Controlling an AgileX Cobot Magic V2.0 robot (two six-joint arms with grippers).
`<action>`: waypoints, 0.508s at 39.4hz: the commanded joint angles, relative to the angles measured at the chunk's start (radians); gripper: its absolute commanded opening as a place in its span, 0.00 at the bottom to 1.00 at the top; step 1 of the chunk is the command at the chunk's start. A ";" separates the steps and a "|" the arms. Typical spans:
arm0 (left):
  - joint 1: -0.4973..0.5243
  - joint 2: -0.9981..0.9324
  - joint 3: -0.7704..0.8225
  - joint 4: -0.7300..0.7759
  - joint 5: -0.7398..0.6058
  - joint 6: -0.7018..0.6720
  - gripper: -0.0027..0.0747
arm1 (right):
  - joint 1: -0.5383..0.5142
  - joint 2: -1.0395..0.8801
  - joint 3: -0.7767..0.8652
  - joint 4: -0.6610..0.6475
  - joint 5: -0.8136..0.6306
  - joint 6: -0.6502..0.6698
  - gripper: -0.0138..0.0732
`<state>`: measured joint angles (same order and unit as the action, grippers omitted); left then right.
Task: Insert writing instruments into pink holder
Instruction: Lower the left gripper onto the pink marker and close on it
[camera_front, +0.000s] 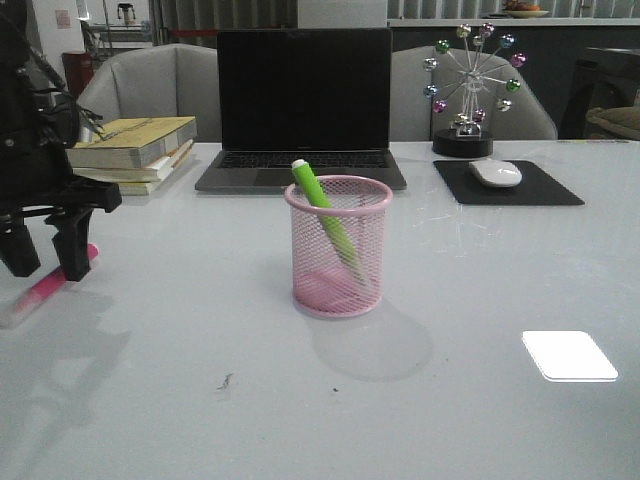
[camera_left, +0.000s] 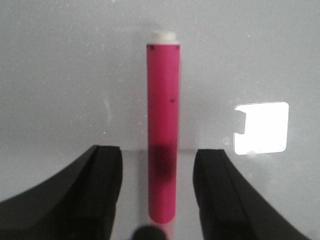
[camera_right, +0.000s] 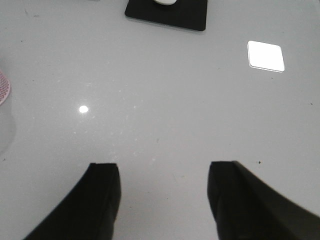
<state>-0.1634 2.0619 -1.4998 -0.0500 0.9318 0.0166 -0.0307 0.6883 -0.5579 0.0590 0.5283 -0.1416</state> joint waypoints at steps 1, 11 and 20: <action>-0.006 -0.031 -0.030 -0.011 -0.020 -0.002 0.55 | -0.008 -0.004 -0.029 -0.012 -0.066 -0.012 0.72; -0.006 0.003 -0.030 -0.027 -0.024 -0.002 0.55 | -0.008 -0.004 -0.029 -0.013 -0.058 -0.012 0.72; -0.006 0.007 -0.030 -0.027 -0.022 -0.002 0.35 | -0.008 -0.004 -0.029 -0.013 -0.027 -0.012 0.72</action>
<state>-0.1634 2.1008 -1.5174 -0.0571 0.9172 0.0166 -0.0307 0.6883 -0.5579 0.0571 0.5553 -0.1416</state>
